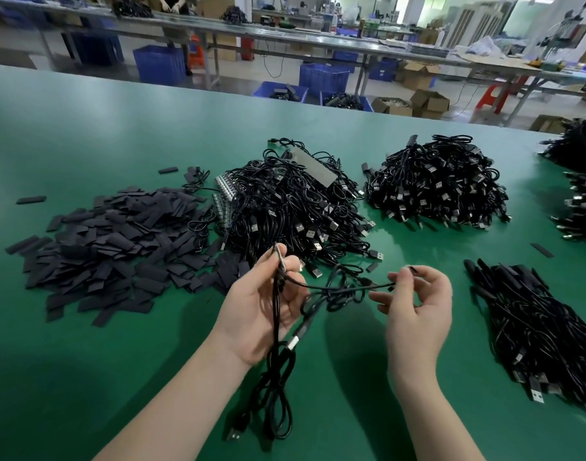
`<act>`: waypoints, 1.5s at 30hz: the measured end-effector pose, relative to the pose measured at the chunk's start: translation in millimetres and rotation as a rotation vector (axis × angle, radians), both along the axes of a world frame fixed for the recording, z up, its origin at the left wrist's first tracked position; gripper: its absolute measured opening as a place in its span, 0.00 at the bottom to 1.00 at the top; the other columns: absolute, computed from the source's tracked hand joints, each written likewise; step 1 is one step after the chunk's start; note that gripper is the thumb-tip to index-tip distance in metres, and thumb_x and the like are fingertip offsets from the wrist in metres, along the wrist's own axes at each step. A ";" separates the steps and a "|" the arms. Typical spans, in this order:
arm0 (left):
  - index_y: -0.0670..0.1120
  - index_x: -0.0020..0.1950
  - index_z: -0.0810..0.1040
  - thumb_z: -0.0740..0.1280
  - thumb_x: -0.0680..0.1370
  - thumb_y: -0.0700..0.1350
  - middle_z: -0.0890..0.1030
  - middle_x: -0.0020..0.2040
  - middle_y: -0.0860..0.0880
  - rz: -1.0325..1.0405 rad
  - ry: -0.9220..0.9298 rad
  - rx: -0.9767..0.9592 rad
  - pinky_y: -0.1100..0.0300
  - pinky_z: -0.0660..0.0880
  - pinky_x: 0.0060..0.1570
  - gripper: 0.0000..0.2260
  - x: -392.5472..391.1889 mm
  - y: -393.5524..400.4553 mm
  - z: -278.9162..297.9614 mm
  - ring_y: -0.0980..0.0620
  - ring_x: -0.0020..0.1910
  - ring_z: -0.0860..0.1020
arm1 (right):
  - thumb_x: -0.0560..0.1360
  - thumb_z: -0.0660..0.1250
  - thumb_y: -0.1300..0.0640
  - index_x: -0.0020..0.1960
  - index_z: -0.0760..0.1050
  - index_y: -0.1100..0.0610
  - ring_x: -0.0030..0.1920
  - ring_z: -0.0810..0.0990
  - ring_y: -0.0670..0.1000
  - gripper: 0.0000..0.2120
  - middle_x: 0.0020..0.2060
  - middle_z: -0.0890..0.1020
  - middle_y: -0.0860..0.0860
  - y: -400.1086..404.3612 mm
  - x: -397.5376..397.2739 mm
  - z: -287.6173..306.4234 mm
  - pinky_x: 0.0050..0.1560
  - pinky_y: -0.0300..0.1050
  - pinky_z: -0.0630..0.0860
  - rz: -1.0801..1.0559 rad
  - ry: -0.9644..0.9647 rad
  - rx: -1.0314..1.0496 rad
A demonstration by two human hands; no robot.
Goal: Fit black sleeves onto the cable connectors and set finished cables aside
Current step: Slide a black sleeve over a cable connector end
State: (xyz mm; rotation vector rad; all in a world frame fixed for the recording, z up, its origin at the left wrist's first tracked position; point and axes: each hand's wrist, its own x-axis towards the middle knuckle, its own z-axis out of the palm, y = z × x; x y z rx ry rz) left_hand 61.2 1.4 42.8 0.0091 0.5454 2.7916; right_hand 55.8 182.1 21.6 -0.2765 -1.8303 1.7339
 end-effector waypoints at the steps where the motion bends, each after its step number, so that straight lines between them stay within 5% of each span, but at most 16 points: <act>1: 0.46 0.46 0.77 0.70 0.72 0.40 0.77 0.38 0.50 0.032 -0.024 0.023 0.61 0.79 0.34 0.05 -2.1 -0.1 -1.2 0.54 0.32 0.79 | 0.82 0.62 0.54 0.46 0.70 0.40 0.33 0.85 0.51 0.10 0.45 0.81 0.48 -0.7 0.9 1.2 0.36 0.45 0.78 -0.024 0.022 -0.021; 4: 0.46 0.45 0.73 0.67 0.73 0.44 0.79 0.36 0.50 0.162 -0.088 -0.163 0.60 0.79 0.32 0.04 -7.6 1.1 -6.3 0.53 0.32 0.80 | 0.82 0.61 0.55 0.45 0.71 0.38 0.32 0.84 0.52 0.12 0.47 0.80 0.49 -0.7 2.8 5.4 0.36 0.40 0.79 -0.038 0.079 -0.087; 11: 0.44 0.49 0.75 0.63 0.80 0.43 0.83 0.42 0.44 0.244 -0.020 -0.467 0.54 0.80 0.47 0.03 -10.5 -0.2 -16.2 0.49 0.42 0.83 | 0.81 0.65 0.60 0.50 0.75 0.48 0.37 0.86 0.56 0.06 0.47 0.80 0.56 -6.1 0.8 2.7 0.38 0.42 0.81 0.230 0.018 -0.110; 16: 0.43 0.52 0.76 0.67 0.73 0.45 0.81 0.46 0.46 0.231 0.093 -0.595 0.56 0.81 0.44 0.10 -11.7 -1.9 -16.9 0.45 0.47 0.84 | 0.81 0.64 0.59 0.56 0.77 0.44 0.39 0.86 0.51 0.10 0.45 0.84 0.45 -5.7 -0.9 -1.6 0.41 0.43 0.83 0.395 -0.126 0.030; 25: 0.48 0.45 0.81 0.69 0.73 0.45 0.80 0.42 0.48 0.192 0.075 -0.546 0.57 0.79 0.36 0.03 -11.7 -3.6 -19.1 0.50 0.35 0.81 | 0.84 0.58 0.57 0.51 0.77 0.41 0.22 0.74 0.46 0.14 0.37 0.82 0.43 -0.8 -4.0 -4.9 0.27 0.35 0.72 0.245 -0.137 0.122; 30: 0.45 0.48 0.78 0.68 0.76 0.43 0.80 0.44 0.46 0.260 -0.010 -0.485 0.57 0.79 0.36 0.03 -12.6 -3.5 -17.5 0.50 0.36 0.81 | 0.84 0.57 0.57 0.49 0.79 0.41 0.25 0.77 0.49 0.16 0.31 0.78 0.45 4.6 -3.2 2.7 0.28 0.36 0.74 0.256 -0.077 -0.094; 36: 0.45 0.49 0.76 0.63 0.80 0.41 0.83 0.46 0.43 0.261 -0.047 -0.488 0.57 0.80 0.38 0.03 -11.1 -2.5 -14.4 0.47 0.43 0.84 | 0.81 0.63 0.60 0.59 0.76 0.39 0.36 0.83 0.48 0.16 0.42 0.83 0.44 -5.9 0.4 -0.3 0.42 0.38 0.80 0.423 -0.115 0.029; 40: 0.45 0.50 0.75 0.62 0.81 0.41 0.82 0.46 0.43 0.296 -0.060 -0.506 0.58 0.80 0.35 0.03 -12.1 -2.5 -13.9 0.47 0.44 0.84 | 0.80 0.65 0.64 0.63 0.72 0.49 0.39 0.84 0.45 0.16 0.48 0.86 0.45 -10.4 1.6 -1.5 0.44 0.35 0.79 0.506 -0.181 -0.071; 45: 0.48 0.51 0.75 0.64 0.81 0.44 0.83 0.50 0.45 0.363 -0.044 -0.658 0.63 0.75 0.28 0.01 -11.5 -2.7 -17.3 0.47 0.48 0.84 | 0.79 0.67 0.53 0.54 0.76 0.42 0.28 0.75 0.39 0.06 0.41 0.86 0.42 -9.4 2.7 -5.4 0.31 0.30 0.67 0.523 -0.274 0.301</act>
